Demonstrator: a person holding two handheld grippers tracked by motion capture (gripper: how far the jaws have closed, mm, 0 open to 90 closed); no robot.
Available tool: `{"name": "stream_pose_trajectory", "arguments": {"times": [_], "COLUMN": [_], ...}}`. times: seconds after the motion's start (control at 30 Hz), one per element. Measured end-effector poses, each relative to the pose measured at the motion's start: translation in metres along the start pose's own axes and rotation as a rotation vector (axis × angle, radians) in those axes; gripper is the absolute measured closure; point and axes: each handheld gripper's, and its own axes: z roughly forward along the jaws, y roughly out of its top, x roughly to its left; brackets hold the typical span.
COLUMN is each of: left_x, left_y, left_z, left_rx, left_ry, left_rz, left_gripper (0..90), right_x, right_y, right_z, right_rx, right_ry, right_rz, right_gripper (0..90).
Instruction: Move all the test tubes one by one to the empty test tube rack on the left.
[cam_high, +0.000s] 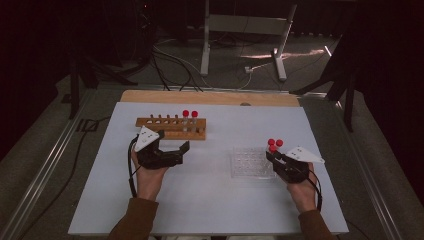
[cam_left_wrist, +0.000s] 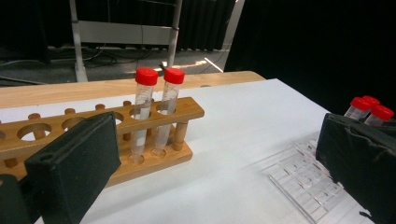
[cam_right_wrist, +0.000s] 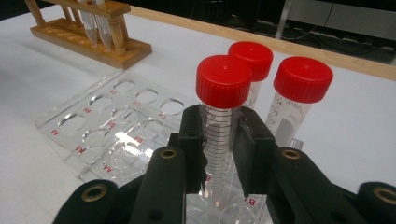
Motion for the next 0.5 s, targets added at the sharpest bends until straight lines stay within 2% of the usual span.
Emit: {"name": "stream_pose_trajectory", "arguments": {"times": [0.5], "left_x": [-0.001], "left_y": [0.003], "left_z": [-0.003], "left_rx": [-0.014], "left_ry": [-0.009], "left_rz": [-0.01], "left_gripper": [0.5], "right_x": [-0.001], "right_y": [0.011], "right_z": [-0.013], "right_rx": [-0.062], "right_ry": [0.003], "right_rz": [0.006], "right_gripper": [73.6]}}
